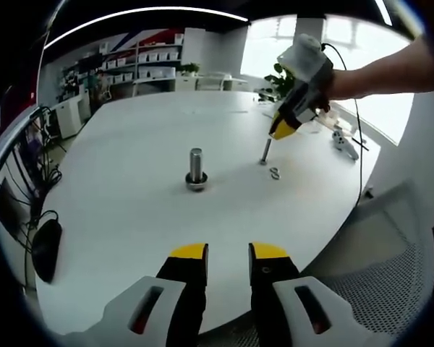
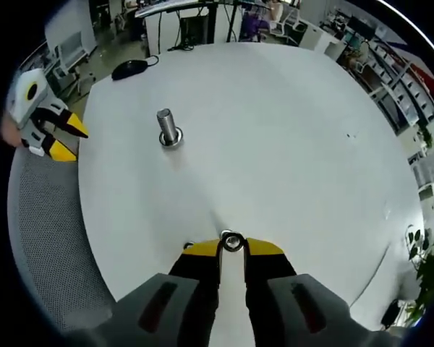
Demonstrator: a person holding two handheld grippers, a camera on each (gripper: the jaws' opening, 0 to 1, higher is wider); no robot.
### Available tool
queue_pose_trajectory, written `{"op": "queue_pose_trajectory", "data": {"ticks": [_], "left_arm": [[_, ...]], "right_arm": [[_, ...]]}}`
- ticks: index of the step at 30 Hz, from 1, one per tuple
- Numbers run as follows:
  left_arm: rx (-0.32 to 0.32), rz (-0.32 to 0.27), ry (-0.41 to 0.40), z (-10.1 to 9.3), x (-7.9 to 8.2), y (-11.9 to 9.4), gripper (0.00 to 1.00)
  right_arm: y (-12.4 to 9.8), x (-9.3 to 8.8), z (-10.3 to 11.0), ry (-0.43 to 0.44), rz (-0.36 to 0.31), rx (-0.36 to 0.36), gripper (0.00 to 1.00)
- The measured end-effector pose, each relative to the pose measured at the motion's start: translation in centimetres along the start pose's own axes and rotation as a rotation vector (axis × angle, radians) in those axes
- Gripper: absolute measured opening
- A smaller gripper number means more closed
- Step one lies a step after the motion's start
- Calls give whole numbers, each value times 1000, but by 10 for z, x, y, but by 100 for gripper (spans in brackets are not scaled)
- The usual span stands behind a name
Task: Place the washer onto the threaded stud by aligning its center hole with the stud, sliding it down to the base, and recovering from edge contact or off-axis alignment until the washer reaches the visible bottom stop.
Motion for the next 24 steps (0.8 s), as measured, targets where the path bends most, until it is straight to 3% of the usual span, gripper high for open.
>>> {"op": "queue_pose_trajectory", "data": {"ticks": [24], "left_arm": [[-1,-1,-1,0,0,0,20]], "right_arm": [[23,-5,-4,-24,74,34,14]]}}
Point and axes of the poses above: the point that each gripper's makers call its tool centre point, and the gripper's own axes: y roughly forward along the fingers, z roughly to its left, x roughly out of its top, the point moved 7 cm from there along -y, roughly backward along the fingers, and after that the axes turned 11 degrees about -y, right-handed, at the moved point
